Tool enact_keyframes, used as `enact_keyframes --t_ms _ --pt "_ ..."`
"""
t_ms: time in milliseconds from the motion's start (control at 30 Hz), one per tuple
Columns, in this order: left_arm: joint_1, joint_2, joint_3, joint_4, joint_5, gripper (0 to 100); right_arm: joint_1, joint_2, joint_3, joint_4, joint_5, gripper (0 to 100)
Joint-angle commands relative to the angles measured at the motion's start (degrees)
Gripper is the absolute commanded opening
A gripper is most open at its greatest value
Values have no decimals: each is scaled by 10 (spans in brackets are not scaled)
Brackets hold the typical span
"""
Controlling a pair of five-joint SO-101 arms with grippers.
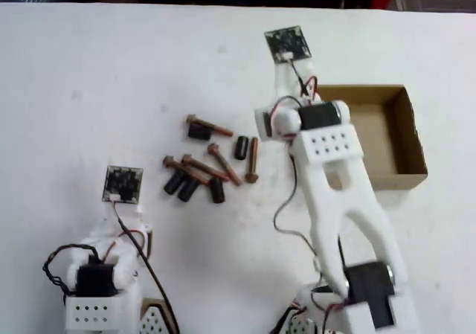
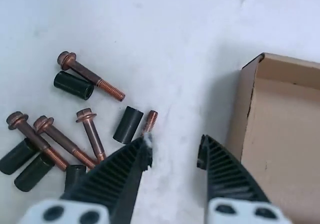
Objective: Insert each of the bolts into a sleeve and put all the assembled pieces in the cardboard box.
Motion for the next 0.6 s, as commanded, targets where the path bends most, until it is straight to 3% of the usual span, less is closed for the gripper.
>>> enact_keyframes --t_ms 0,367,567 --pt "0 -4 -2 -6 -4 24 -7 50 -66 2 -49 148" --pt "0 -4 -2 -6 -4 24 -73 196 -156 2 -136 147" --pt "0 -4 -2 -6 -4 24 -79 240 -193 2 -158 53"
